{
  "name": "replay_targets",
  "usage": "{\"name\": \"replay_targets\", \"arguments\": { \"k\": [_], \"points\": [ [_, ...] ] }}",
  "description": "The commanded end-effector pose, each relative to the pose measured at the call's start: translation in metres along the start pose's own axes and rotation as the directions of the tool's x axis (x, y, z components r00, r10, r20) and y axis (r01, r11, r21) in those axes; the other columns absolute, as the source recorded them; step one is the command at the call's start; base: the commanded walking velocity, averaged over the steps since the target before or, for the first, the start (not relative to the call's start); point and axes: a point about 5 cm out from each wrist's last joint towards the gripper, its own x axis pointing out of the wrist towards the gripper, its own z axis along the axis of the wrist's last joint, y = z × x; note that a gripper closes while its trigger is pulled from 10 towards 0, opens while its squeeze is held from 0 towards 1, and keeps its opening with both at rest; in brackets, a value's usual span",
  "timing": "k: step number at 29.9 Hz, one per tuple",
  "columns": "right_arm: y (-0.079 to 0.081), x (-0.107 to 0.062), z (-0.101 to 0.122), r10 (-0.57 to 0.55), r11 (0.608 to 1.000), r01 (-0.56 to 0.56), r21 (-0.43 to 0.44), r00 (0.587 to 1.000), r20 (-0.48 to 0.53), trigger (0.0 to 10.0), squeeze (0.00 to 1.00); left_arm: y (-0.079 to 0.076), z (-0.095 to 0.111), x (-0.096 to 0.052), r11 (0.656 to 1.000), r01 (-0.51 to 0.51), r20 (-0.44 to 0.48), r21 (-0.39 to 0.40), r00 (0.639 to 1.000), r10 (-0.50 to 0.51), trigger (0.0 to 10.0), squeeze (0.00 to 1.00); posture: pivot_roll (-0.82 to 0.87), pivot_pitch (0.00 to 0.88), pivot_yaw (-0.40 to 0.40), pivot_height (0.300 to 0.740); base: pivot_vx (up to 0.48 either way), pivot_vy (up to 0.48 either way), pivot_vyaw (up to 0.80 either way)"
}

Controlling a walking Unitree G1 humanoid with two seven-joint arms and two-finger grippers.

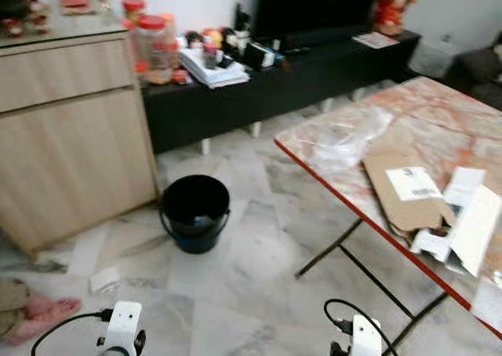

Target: Picking trash to rubbish bin

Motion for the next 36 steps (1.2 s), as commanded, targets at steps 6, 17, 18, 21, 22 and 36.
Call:
{"name": "replay_targets", "arguments": {
  "k": [6, 17, 18, 21, 22, 36],
  "points": [
    [0.001, -0.001, -0.009, -0.008, 1.000, 0.007, -0.009, 1.000, -0.024, 10.0, 0.00, 0.000, -0.001, 0.000, 1.000, -0.002, -0.007, 0.014, 1.000, 0.002, 10.0, 0.00, 0.16, 0.000, -0.129, 0.740, 0.000, 0.000, -0.78],
    [0.017, 0.001, -0.012, 0.012, 1.000, -0.012, -0.012, 1.000, -0.026, 10.0, 0.00, -0.002, -0.001, 0.000, 0.999, 0.001, -0.010, 0.041, 1.000, -0.001, 10.0, 0.00, 0.17, 0.000, -0.133, 0.740, 0.000, 0.000, -0.78],
    [0.018, 0.001, -0.012, 0.011, 1.000, -0.012, -0.011, 1.000, -0.025, 10.0, 0.00, -0.002, -0.002, 0.000, 0.999, 0.001, -0.017, 0.047, 1.000, 0.000, 10.0, 0.00, 0.16, 0.000, -0.132, 0.740, 0.000, 0.000, -0.78],
    [0.014, 0.000, -0.014, 0.007, 1.000, -0.007, -0.008, 1.000, -0.026, 10.0, 0.00, -0.002, -0.002, 0.000, 0.999, 0.000, -0.020, 0.048, 1.000, 0.001, 10.0, 0.00, 0.16, 0.000, -0.132, 0.740, 0.000, 0.000, -0.78],
    [0.014, 0.000, -0.014, 0.007, 1.000, -0.007, -0.008, 1.000, -0.026, 10.0, 0.00, -0.002, -0.002, 0.000, 0.999, 0.000, -0.020, 0.048, 1.000, 0.001, 10.0, 0.00, 0.16, 0.000, -0.132, 0.740, 0.000, 0.000, -0.78],
    [-0.021, -0.006, -0.014, -0.032, 0.999, 0.032, -0.002, 0.999, -0.030, 10.0, 0.00, -0.001, -0.005, 0.000, 0.997, -0.006, -0.037, 0.072, 0.999, 0.009, 10.0, 0.00, 0.16, 0.000, -0.135, 0.740, 0.000, -0.053, -0.78]
  ]
}}
